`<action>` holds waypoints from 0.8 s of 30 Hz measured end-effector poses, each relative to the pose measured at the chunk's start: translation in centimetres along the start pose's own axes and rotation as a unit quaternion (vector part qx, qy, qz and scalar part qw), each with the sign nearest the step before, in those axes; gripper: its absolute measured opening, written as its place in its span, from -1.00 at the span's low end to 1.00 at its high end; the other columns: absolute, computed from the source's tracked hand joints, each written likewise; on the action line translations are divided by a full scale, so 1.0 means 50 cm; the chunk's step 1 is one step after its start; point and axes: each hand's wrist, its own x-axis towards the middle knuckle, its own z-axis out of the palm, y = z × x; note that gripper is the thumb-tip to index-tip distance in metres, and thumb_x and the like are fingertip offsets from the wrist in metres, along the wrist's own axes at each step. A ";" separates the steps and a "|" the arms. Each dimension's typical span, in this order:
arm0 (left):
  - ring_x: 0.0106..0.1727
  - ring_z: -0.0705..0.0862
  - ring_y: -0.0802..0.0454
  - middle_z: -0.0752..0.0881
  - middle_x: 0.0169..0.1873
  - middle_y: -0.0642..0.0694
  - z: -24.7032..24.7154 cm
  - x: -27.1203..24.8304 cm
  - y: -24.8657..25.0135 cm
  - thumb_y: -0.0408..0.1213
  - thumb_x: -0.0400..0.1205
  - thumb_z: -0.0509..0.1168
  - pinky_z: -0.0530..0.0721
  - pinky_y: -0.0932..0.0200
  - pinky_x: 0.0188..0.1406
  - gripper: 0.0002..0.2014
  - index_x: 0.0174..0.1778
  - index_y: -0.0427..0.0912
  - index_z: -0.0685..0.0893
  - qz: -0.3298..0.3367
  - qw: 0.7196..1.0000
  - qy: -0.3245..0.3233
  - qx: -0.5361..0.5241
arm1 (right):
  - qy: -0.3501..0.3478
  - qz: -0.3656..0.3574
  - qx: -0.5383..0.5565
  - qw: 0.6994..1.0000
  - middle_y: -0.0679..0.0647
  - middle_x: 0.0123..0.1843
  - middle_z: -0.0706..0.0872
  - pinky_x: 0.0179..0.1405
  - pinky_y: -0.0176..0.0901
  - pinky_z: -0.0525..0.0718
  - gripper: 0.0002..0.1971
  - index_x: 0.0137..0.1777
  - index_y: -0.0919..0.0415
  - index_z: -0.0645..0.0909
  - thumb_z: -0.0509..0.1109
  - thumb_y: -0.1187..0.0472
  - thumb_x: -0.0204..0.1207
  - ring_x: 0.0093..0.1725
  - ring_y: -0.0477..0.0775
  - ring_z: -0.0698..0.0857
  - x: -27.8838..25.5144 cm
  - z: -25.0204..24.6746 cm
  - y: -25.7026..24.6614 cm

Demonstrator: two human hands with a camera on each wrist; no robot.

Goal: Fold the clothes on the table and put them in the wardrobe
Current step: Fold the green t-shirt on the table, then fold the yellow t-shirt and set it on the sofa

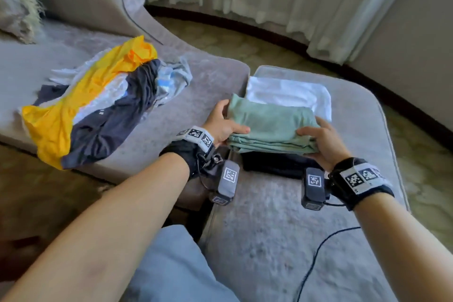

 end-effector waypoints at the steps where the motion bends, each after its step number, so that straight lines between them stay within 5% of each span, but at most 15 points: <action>1: 0.28 0.65 -0.22 0.62 0.31 -0.22 0.026 0.012 -0.005 -0.54 0.15 0.63 0.69 -0.34 0.15 -0.02 0.49 -0.05 0.38 0.005 1.000 -0.001 0.010 | 0.026 0.002 -0.001 1.000 0.18 0.09 0.77 -0.16 0.18 0.80 -0.38 0.44 -0.01 0.53 0.42 0.42 0.38 -0.12 0.24 0.79 0.003 -0.021 0.008; 5: 0.33 0.62 -0.22 0.58 0.36 -0.27 0.101 0.052 -0.025 -0.66 0.25 0.57 0.66 -0.25 0.25 -0.06 0.51 -0.03 0.39 0.022 0.999 -0.025 0.042 | 0.091 -0.005 -0.050 0.995 0.12 0.36 0.64 0.06 0.28 0.76 -0.16 0.54 -0.20 0.40 0.47 0.28 0.22 0.08 0.27 0.75 0.024 -0.079 0.038; 9: 0.39 0.56 -0.08 0.48 0.48 -0.06 0.109 0.074 -0.066 -0.39 0.21 0.67 0.56 -0.03 0.41 0.04 0.58 0.06 0.31 0.025 0.979 -0.018 0.200 | 0.086 -0.014 -0.143 0.986 0.04 0.18 0.68 -0.47 -0.27 0.61 -0.21 0.67 -0.12 0.24 0.37 0.38 0.47 -0.29 -0.05 0.62 0.046 -0.090 0.068; 11: 0.39 0.53 -0.08 0.41 0.51 -0.06 0.107 0.076 -0.071 -0.39 0.33 0.63 0.51 0.11 0.38 0.05 0.63 -0.02 0.13 0.014 0.960 -0.012 0.279 | 0.081 -0.025 -0.192 0.978 0.01 -0.05 0.69 -0.61 -0.33 0.54 -0.19 0.68 -0.15 0.19 0.38 0.36 0.48 -0.39 -0.04 0.59 0.061 -0.085 0.078; 14: 0.35 0.55 -0.22 0.37 0.50 -0.15 0.121 0.095 -0.051 -0.40 0.43 0.57 0.59 -0.07 0.33 0.10 0.66 -0.08 -0.12 -0.046 0.924 -0.039 0.378 | 0.073 -0.023 -0.257 0.963 0.05 -0.09 0.69 -0.64 -0.36 0.53 -0.17 0.70 -0.10 0.09 0.40 0.32 0.51 -0.39 -0.02 0.63 0.088 -0.077 0.078; 16: 0.41 0.51 -0.25 0.35 0.52 -0.18 0.131 0.099 -0.032 -0.37 0.45 0.56 0.54 -0.12 0.39 0.12 0.67 -0.13 -0.19 -0.071 0.900 -0.053 0.427 | 0.058 -0.008 -0.310 0.949 0.20 0.19 0.66 -0.40 -0.27 0.67 -0.11 0.71 -0.10 -0.03 0.41 0.22 0.50 -0.13 0.12 0.72 0.093 -0.077 0.074; 17: 0.42 0.51 -0.26 0.36 0.52 -0.21 0.133 0.098 -0.029 -0.35 0.47 0.55 0.53 -0.11 0.40 0.13 0.68 -0.14 -0.22 -0.078 0.891 -0.059 0.443 | 0.056 0.012 -0.361 0.931 0.27 0.37 0.54 -0.08 -0.11 0.73 -0.08 0.72 -0.12 -0.10 0.40 0.12 0.49 0.14 0.25 0.67 0.092 -0.080 0.073; 19: 0.39 0.54 -0.28 0.39 0.51 -0.30 0.134 0.093 -0.037 -0.28 0.48 0.54 0.54 -0.09 0.37 0.16 0.68 -0.10 -0.30 -0.086 0.874 -0.064 0.473 | 0.052 0.071 -0.472 0.877 0.33 0.59 0.26 0.52 0.19 0.37 -0.04 0.72 -0.11 -0.24 0.34 -0.08 0.49 0.55 0.37 0.31 0.089 -0.089 0.080; 21: 0.44 0.47 -0.33 0.28 0.55 -0.34 0.128 0.087 -0.044 -0.14 0.45 0.56 0.49 -0.13 0.42 0.22 0.67 -0.04 -0.36 -0.076 0.849 -0.054 0.519 | 0.050 0.118 -0.489 0.863 0.32 0.66 0.14 0.62 0.23 0.14 -0.01 0.74 -0.04 -0.26 0.30 -0.15 0.47 0.63 0.37 0.14 0.083 -0.090 0.078; 24: 0.50 0.38 -0.38 0.20 0.57 -0.39 0.104 0.082 -0.038 0.10 0.40 0.54 0.40 -0.18 0.46 0.26 0.66 -0.05 -0.36 -0.065 0.814 -0.032 0.577 | 0.075 0.129 -0.475 0.867 0.30 0.65 0.15 0.62 0.23 0.15 0.02 0.74 0.01 -0.24 0.35 -0.03 0.42 0.64 0.35 0.13 0.080 -0.075 0.058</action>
